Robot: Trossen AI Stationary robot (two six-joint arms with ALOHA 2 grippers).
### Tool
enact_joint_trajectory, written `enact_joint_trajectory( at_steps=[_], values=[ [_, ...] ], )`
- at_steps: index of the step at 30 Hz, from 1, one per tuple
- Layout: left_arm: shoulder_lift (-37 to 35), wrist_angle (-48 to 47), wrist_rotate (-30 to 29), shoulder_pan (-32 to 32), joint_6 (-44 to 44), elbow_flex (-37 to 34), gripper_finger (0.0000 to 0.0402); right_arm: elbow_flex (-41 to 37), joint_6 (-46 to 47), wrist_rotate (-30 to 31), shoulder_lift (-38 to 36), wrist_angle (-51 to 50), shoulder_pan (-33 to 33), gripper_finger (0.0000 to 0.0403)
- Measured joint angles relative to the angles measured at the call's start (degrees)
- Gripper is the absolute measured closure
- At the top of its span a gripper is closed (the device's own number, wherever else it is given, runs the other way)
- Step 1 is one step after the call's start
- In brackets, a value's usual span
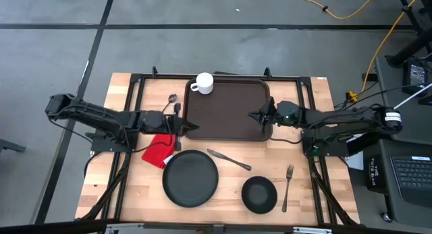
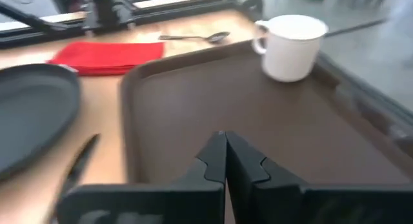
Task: Set up tray
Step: Put the black plate on the brown serving tray
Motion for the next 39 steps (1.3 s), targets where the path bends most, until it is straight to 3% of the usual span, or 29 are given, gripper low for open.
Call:
enact_joint_trajectory(
  at_steps=[7, 13, 21, 25, 28, 39],
  values=[
    [0.0, -4.5, -5.1, -7.1, -6.9, 0.0, 0.0398, 5.1, 3.1, 0.2, 0.0, -5.2, 8.2, 0.0397],
    [0.0, -13.3, -6.3, -12.5, -21.7, 0.0, 0.0398, 5.2, 3.1, 9.0, 0.0, -6.1, 14.8, 0.0397],
    [0.0, -34.2, 2.1, -13.9, -50.7, 0.0, 0.0398, 5.2, 3.1, 14.1, 0.0, -6.4, 18.3, 0.0397],
    [0.0, -48.2, 4.1, -13.9, -59.6, 0.0, 0.0398, 5.2, 3.0, 15.8, 0.0, -6.6, 18.3, 0.0397],
    [0.0, -51.6, 4.1, -13.9, -62.0, 0.0, 0.0398, 5.2, 1.7, 15.8, 0.0, -6.6, 18.3, 0.0397],
    [0.0, -48.6, 5.0, -13.9, -64.3, 0.0, 0.0385, 5.2, 1.4, 15.8, 0.0, -7.8, 18.3, 0.0396]
  ],
)
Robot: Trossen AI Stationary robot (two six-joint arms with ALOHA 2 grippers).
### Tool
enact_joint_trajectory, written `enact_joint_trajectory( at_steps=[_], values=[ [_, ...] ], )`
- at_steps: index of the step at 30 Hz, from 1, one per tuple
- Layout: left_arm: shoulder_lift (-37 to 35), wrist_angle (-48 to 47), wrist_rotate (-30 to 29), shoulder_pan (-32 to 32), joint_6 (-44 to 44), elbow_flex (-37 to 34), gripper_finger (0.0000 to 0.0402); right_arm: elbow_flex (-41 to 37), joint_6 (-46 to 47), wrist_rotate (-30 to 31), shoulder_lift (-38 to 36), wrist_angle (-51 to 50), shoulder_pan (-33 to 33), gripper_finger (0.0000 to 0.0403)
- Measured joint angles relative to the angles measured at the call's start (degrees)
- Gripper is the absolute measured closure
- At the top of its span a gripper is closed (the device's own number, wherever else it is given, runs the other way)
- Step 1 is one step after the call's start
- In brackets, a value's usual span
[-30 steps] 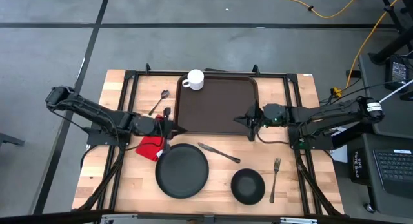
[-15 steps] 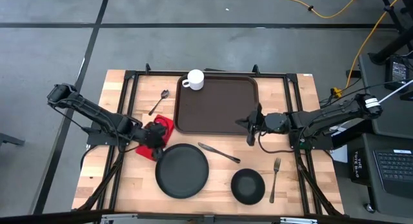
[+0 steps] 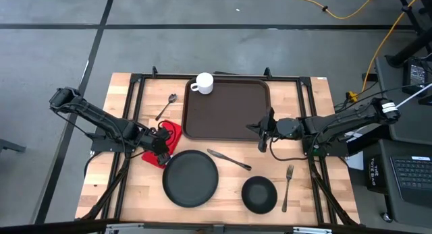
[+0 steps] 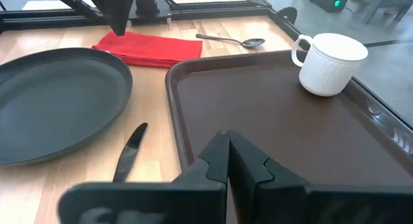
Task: Set up tray
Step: Put the black plate on the brown serving tray
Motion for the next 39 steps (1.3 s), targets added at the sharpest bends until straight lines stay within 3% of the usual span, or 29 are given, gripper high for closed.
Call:
enact_joint_trajectory(
  at_steps=[9, 17, 30, 39],
  values=[
    [0.0, 0.0, 0.0, 0.0, -3.0, 0.0, 0.0327, 0.0, 0.0, 0.0, 0.0, -0.2, 0.0, 0.0396],
    [1.5, 0.3, 3.9, -0.1, -4.9, 0.0, 0.0285, 0.0, 0.1, 0.1, 0.0, -0.2, 0.0, 0.0396],
    [13.3, 6.5, 10.0, -0.1, -1.6, 0.0, 0.0276, 0.0, 0.3, 2.2, 0.0, -0.3, 0.0, 0.0396],
    [15.8, 6.6, 11.8, -0.1, -1.4, 0.0, 0.0281, 0.0, 0.3, 2.4, 0.0, -0.3, 0.0, 0.0396]
  ],
)
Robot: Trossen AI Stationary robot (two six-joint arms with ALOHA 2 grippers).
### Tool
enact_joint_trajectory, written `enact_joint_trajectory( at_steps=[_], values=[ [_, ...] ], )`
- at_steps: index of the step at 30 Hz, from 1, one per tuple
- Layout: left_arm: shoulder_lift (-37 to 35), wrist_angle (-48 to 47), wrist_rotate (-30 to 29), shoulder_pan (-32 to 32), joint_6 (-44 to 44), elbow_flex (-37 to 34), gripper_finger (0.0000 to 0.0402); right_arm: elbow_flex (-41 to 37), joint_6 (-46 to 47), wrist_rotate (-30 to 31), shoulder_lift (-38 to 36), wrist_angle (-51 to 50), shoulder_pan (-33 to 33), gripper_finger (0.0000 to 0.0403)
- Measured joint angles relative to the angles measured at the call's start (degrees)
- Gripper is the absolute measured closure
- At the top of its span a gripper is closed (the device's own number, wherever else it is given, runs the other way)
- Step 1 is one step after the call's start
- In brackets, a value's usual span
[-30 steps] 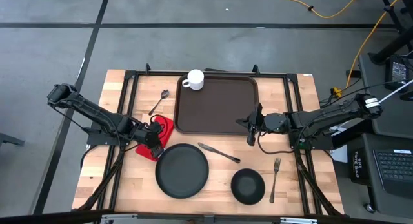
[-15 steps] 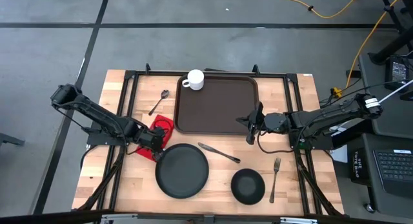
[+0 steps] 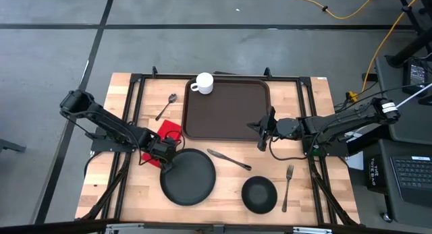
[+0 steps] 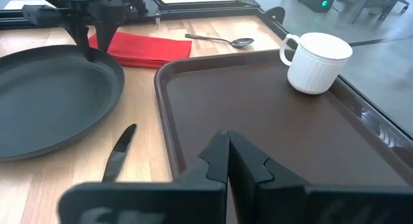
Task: Set up tray
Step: Put the black plate on the brown serving tray
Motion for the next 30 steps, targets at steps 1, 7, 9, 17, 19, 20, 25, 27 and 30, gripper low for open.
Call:
enact_joint_trajectory(
  at_steps=[1, 7, 9, 17, 19, 20, 25, 27, 30],
  values=[
    [0.0, 0.0, 0.0, 0.0, 0.0, 0.0, 0.0285, 0.0, 0.0, 0.0, 0.0, 0.0, 0.0, 0.0396],
    [0.0, 0.9, -0.2, 0.0, 0.5, 0.0, 0.0346, 0.0, 0.0, 0.0, 0.0, 0.0, 0.0, 0.0396],
    [0.0, 1.8, -0.3, 0.0, 0.3, 0.0, 0.0379, 0.0, 0.0, 0.0, 0.0, -0.1, 0.0, 0.0396],
    [-0.1, 3.0, -0.1, 0.0, 2.1, 0.0, 0.0398, 0.0, 0.0, 0.0, 0.0, -2.4, 0.0, 0.0396],
    [-0.1, 3.3, -0.2, 0.0, 1.5, 0.0, 0.0398, 0.0, 0.0, 0.0, 0.0, -2.9, 0.0, 0.0396],
    [-0.1, 4.0, -0.2, 0.0, 1.5, 0.0, 0.0398, 0.0, 0.0, 0.0, 0.0, -2.9, 0.0, 0.0396],
    [-0.5, 7.9, -1.8, 0.0, 2.9, 0.0, 0.0399, 0.0, -0.3, 0.0, 0.0, -2.9, 0.0, 0.0396],
    [-1.0, 8.6, -2.2, 0.0, 2.9, 0.0, 0.0399, 0.0, -0.3, 0.0, 0.0, -2.9, 0.0, 0.0396],
    [-1.8, 9.7, -3.2, 0.0, 2.9, 0.0, 0.0399, 0.0, -0.3, 0.0, 0.0, -2.8, 0.0, 0.0396]
  ],
)
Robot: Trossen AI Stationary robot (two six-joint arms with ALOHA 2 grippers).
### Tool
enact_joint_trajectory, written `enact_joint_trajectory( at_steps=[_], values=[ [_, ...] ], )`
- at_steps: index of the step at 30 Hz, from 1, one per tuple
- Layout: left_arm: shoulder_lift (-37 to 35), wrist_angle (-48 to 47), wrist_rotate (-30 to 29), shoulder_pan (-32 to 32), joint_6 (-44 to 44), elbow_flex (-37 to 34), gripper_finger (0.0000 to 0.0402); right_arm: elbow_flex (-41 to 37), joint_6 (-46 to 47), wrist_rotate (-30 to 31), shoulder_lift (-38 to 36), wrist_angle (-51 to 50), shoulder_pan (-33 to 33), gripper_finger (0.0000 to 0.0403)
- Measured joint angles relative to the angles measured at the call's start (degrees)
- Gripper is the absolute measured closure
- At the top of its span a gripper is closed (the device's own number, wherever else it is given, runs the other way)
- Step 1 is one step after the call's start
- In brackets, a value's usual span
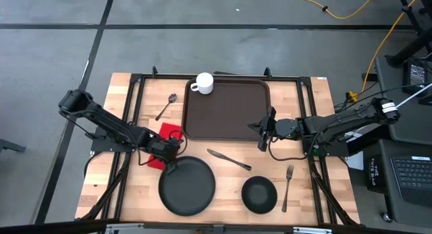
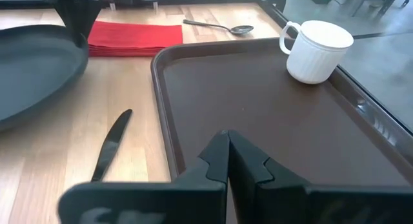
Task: Set up tray
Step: Put the black plate on the brown serving tray
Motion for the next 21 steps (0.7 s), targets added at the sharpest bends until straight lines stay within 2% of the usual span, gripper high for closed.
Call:
enact_joint_trajectory(
  at_steps=[5, 9, 16, 21],
  values=[
    [-3.4, 0.5, -1.2, 0.1, -0.6, 0.0, 0.0399, 0.0, 0.0, 0.0, 0.0, 0.0, 0.0, 0.0396],
    [-7.4, 0.6, -4.4, 0.1, -0.9, 0.0, 0.0399, 0.0, 0.0, 0.0, 0.0, -0.2, 0.0, 0.0396],
    [-13.5, 0.6, -14.5, 0.1, 0.9, 0.0, 0.0399, 0.0, 0.0, -0.1, 0.0, -1.3, 0.0, 0.0396],
    [-15.3, 0.6, -22.2, 0.9, 1.6, 0.0, 0.0399, 0.0, 0.0, -0.1, 0.0, -1.4, 0.0, 0.0396]
  ],
)
